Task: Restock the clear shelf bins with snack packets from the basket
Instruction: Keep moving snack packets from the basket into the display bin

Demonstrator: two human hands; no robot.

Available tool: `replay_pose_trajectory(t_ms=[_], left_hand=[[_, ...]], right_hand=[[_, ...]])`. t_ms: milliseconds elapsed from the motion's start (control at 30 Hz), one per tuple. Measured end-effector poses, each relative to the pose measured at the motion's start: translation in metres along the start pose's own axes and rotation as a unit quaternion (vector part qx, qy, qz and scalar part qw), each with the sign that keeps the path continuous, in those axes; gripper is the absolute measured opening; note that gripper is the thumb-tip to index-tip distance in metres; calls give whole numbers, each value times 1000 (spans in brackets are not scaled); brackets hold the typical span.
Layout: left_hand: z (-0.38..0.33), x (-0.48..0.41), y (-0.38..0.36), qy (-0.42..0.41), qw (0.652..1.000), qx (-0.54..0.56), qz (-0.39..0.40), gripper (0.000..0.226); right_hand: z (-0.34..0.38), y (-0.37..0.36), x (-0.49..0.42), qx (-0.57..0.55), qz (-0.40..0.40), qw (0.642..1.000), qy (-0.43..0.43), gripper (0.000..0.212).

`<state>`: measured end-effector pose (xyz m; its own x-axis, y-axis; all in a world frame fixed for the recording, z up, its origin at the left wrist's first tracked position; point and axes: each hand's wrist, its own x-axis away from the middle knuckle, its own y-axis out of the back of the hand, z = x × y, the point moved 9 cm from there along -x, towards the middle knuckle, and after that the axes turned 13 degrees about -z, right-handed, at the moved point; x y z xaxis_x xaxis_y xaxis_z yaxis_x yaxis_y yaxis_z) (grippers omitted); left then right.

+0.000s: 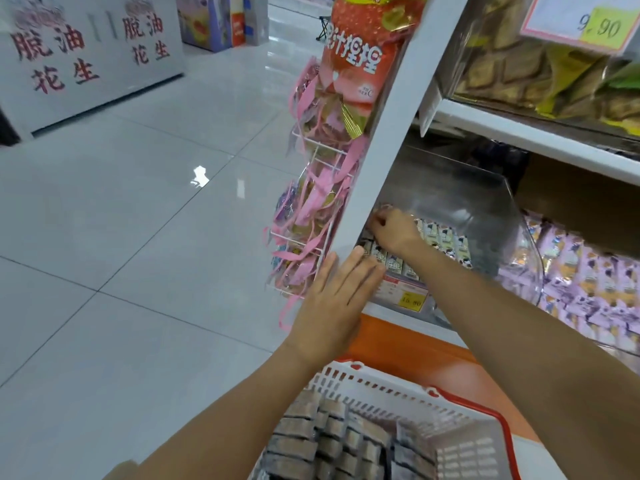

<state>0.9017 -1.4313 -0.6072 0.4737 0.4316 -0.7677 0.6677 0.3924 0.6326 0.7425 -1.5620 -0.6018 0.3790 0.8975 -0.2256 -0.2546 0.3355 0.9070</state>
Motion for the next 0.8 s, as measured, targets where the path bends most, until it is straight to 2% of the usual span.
replay_pose_trajectory(t_ms=[167,267,467,800], left_hand=[[0,1,-1,5,1000,4,14,90],[0,1,0,13,1000,7,27,91],[-2,2,0,24,997,-10,76,96],[-19,1,19,65,985,-46,151,82]], right_hand=[[-7,-12,1,33,62,997,13,40],[-5,-4,10,-7,74,997,12,40],[-2,35,44,-80,25,996,19,32],[1,118,139,-230,-88,968,51,23]])
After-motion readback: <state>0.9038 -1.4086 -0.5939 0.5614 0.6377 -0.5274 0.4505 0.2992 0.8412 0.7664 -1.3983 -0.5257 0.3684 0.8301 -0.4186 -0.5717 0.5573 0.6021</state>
